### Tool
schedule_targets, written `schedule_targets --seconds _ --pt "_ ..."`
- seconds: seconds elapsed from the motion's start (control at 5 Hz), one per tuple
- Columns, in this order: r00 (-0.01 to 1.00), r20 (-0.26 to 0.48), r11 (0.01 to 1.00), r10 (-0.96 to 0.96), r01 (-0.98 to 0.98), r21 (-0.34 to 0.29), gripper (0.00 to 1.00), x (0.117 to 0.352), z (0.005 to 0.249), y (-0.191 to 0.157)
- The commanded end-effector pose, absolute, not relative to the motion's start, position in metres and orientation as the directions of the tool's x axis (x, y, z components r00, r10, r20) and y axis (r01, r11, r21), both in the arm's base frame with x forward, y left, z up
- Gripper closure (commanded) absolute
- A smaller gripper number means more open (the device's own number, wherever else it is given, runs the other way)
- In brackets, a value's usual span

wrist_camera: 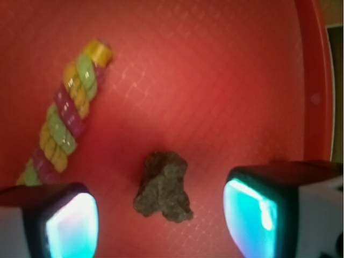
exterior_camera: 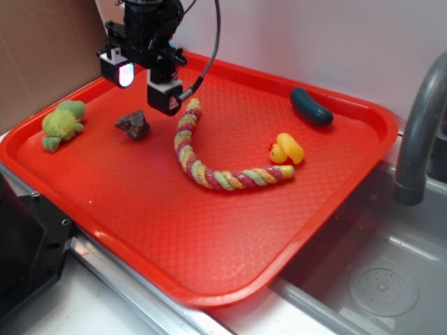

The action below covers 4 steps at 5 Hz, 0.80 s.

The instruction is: Grab the rock.

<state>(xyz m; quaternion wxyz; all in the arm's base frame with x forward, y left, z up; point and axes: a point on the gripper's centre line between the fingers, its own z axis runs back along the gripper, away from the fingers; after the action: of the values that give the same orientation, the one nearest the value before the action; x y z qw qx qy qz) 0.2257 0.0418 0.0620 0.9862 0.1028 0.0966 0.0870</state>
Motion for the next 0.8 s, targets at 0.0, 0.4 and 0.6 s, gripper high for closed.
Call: schedule_targets --seconds 0.0,0.4,0.6 --pt "0.964 -0.154 0.955 0.217 -0.177 0.240 0.00 0.221 0.056 0.063" --pt "0.957 -0.180 0.952 0.229 -0.181 0.248 0.00 0.222 0.033 0.071" --pt "0.951 -0.201 0.956 0.234 -0.188 0.226 0.00 0.218 0.032 0.068"
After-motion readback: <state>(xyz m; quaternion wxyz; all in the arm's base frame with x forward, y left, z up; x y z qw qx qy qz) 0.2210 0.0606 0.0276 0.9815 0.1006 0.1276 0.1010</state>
